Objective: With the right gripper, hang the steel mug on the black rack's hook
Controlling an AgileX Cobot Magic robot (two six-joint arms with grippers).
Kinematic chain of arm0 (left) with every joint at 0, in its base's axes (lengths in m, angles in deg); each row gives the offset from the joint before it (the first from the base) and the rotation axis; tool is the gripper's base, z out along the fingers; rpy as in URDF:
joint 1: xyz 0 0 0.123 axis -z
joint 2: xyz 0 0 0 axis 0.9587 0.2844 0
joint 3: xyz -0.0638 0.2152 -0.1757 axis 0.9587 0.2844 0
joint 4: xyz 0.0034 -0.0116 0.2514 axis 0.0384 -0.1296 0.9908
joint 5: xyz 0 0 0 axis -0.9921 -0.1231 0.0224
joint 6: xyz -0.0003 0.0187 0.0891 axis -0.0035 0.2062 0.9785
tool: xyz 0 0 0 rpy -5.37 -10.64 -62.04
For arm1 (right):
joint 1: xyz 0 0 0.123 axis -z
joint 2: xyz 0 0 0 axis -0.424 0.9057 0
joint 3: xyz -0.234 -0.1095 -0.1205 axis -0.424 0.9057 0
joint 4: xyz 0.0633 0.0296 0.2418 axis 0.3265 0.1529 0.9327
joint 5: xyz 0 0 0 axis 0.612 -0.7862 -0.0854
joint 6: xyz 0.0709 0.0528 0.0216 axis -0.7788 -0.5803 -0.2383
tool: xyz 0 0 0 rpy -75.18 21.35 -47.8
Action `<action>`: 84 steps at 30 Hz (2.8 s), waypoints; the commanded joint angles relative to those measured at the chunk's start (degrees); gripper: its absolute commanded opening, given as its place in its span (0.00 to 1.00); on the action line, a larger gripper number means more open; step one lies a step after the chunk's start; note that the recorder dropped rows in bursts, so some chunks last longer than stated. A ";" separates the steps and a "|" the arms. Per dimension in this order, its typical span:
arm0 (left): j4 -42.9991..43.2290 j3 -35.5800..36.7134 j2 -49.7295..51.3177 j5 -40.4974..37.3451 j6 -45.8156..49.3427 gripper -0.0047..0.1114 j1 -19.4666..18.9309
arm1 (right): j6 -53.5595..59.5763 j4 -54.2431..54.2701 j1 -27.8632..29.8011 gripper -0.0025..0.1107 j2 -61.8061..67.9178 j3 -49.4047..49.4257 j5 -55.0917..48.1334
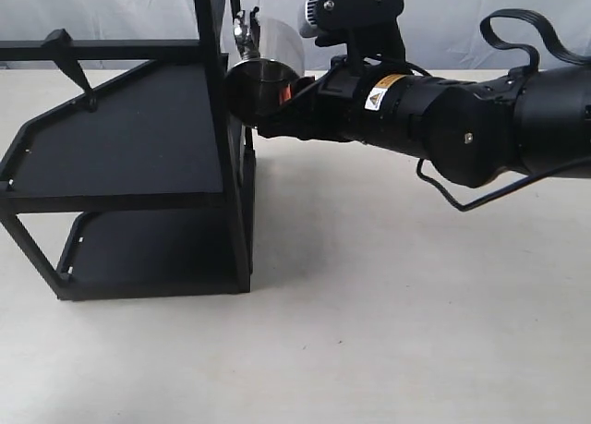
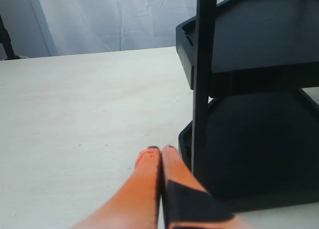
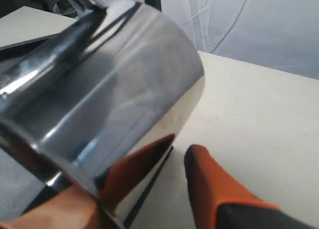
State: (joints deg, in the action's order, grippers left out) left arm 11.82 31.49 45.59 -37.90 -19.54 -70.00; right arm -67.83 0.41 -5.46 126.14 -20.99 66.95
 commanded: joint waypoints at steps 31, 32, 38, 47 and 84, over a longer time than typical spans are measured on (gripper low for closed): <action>0.00 -0.09 0.25 0.47 -0.21 0.04 0.13 | -2.38 -1.92 0.21 0.02 -29.42 3.14 -36.91; 0.00 -0.09 0.25 0.47 -0.21 0.04 0.13 | -2.38 -1.67 0.21 0.02 -29.53 3.14 -36.53; 0.00 -0.09 0.25 0.47 -0.21 0.04 0.13 | -2.38 -1.67 0.21 0.02 -29.66 3.14 -36.38; 0.23 -0.09 0.25 0.47 -0.21 0.04 0.13 | -2.19 -8.02 4.18 0.02 -40.99 10.81 -31.01; 0.12 -0.09 0.25 0.47 -0.21 0.04 0.13 | -9.28 -12.55 21.90 0.02 -85.17 52.07 -27.38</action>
State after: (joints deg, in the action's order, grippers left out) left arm 11.82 31.49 45.59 -37.90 -19.54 -70.00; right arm -76.96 -11.58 16.18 41.33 30.99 39.57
